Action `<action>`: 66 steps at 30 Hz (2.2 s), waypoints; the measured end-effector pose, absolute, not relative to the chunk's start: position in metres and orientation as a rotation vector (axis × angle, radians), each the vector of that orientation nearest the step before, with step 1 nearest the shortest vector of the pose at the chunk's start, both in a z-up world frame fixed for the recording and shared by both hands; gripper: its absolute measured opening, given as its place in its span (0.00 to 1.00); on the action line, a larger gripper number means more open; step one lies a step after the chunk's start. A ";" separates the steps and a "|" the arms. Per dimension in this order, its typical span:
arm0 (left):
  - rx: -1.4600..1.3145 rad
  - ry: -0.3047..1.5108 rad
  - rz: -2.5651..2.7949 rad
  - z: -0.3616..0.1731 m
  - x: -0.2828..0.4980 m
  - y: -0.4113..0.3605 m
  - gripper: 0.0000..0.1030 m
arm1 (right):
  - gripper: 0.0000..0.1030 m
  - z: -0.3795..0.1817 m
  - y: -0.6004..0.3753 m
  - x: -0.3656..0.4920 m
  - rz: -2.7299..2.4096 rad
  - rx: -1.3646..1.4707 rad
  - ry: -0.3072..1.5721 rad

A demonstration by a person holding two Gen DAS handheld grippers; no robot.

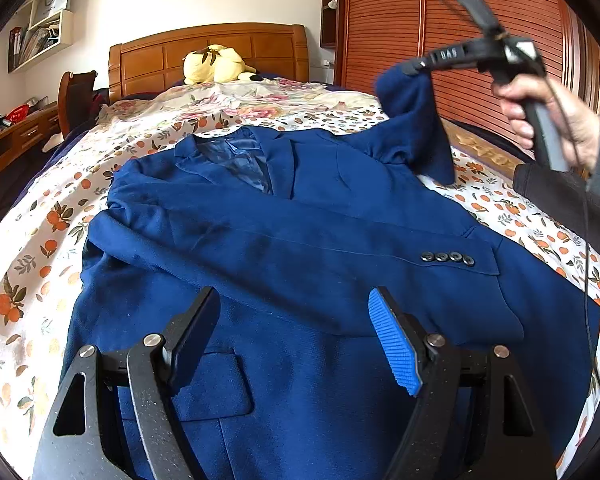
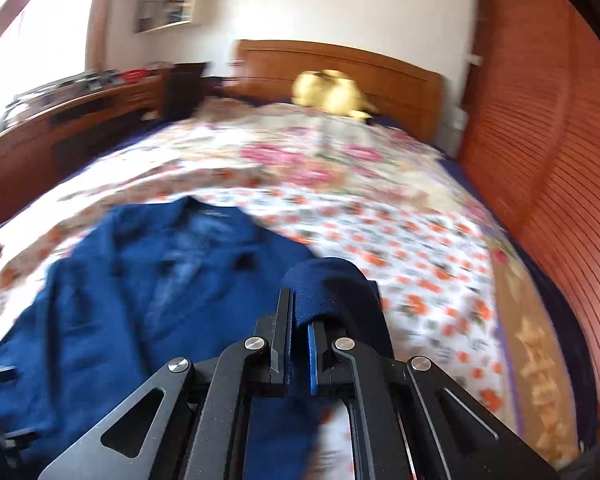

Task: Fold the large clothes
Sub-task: 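Lift the sleeve with the right tool and lay it over the blazer front, then open the right tool and withdraw it from the folded sleeve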

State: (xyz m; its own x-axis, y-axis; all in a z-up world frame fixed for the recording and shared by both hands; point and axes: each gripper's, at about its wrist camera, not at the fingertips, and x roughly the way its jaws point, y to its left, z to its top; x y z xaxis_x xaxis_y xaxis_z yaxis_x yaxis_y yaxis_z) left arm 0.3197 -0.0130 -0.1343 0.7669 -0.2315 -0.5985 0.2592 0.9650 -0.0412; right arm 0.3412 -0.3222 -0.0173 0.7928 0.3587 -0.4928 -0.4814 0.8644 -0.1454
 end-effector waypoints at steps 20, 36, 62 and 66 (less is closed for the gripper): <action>0.042 0.642 -0.266 -0.134 0.320 -0.014 0.75 | 0.62 -0.051 -0.311 0.332 0.418 -0.356 0.610; 0.055 0.621 -0.254 -0.131 0.314 -0.015 0.75 | 0.60 -0.150 -0.412 0.438 0.336 0.194 0.948; -0.033 0.539 -0.115 -0.084 0.269 0.044 0.75 | 0.04 -0.028 -0.283 0.229 0.644 -0.203 0.584; -0.061 0.517 -0.106 -0.073 0.261 0.050 0.75 | 0.04 -0.024 -0.282 0.202 0.695 -0.210 0.604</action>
